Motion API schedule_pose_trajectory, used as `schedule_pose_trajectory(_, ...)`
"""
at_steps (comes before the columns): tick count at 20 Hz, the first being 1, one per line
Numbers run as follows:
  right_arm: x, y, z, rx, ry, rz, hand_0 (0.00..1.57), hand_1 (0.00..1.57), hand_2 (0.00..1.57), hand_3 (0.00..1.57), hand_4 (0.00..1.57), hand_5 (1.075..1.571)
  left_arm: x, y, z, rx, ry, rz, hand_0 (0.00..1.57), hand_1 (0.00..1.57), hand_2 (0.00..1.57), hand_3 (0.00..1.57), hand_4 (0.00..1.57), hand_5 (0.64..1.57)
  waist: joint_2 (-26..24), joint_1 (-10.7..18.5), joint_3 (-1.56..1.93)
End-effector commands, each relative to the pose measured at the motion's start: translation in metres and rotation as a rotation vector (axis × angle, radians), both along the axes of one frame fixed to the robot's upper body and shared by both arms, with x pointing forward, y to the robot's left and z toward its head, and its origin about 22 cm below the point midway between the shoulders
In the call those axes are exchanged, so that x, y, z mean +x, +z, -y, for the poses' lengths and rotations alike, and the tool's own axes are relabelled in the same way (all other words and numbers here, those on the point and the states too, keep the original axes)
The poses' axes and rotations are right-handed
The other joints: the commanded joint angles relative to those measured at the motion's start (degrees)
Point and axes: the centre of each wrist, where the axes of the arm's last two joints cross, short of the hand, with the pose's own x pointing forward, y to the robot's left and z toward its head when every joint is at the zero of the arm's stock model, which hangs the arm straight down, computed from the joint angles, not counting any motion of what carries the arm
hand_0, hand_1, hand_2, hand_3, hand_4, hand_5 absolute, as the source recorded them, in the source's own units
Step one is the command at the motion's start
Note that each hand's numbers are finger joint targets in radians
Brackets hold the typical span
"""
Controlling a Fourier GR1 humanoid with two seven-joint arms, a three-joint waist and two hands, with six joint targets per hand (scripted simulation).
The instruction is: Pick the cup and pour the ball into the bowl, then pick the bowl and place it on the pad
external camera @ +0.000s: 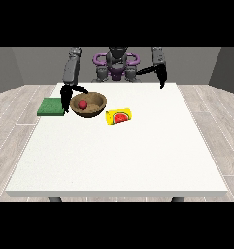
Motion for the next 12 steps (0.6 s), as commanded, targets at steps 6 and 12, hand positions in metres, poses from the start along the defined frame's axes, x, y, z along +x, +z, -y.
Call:
schedule_pose_trajectory(6,0.02,-0.001,-0.002,-0.004,-0.002,0.034,0.0,0.0,0.0,0.0,0.1,1.563,-0.007,0.017,-0.008,0.023,-0.023,0.061,0.0,0.0,0.0,0.0,0.0,1.566,3.65,0.82,0.04)
schedule_pose_trajectory(12,-0.011,-0.049,-0.018,0.12,-0.083,-0.183,0.0,0.0,0.0,0.0,0.46,1.547,-0.006,0.026,-0.024,0.006,-0.018,0.075,0.0,0.0,0.0,0.0,0.0,1.566,3.26,1.01,0.05)
